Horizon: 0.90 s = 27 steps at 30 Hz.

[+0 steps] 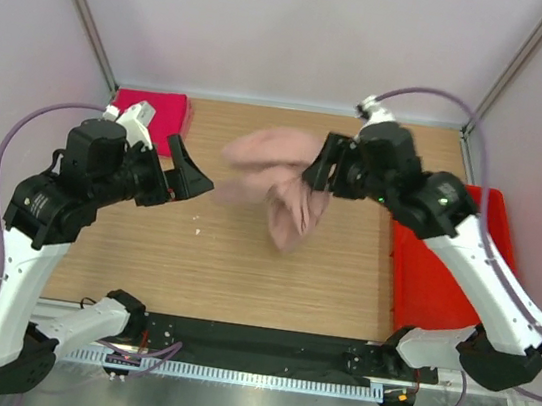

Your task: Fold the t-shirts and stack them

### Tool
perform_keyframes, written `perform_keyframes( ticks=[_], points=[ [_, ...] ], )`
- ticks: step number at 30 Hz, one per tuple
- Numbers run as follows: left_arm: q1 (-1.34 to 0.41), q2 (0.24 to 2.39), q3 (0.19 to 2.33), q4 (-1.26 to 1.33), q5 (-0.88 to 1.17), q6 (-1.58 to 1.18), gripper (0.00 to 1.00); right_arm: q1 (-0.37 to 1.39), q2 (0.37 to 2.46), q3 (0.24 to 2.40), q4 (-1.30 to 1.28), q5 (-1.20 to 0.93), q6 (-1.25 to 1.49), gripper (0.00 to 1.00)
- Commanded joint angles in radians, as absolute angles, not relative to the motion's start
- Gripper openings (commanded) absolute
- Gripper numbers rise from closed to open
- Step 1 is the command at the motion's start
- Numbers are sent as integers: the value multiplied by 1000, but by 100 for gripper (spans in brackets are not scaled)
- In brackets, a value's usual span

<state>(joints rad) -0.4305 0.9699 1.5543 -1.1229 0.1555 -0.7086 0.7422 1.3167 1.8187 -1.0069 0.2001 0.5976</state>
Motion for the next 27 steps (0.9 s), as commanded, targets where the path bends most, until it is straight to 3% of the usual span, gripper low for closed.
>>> perform_keyframes(
  ticks=[1,8,11,18,27],
  points=[
    [-431,951,1600,-1160,158,-732,100,782,1295,1571,-976,11,640,68],
    [-430,976,1537,-1278,158,-700,100,787,1138,1299,-985,58,643,73],
    [-433,1025,1416,-1275,237,-699,91,787,1149,1214,-1012,57,635,73],
    [-498,1133,1149,-1066,199,-762,81,787,1235,1000,-702,-182,681,72],
    [-503,1423,1111,-852,166,-670,74,787,1468,1086,-663,-238,520,63]
  ],
)
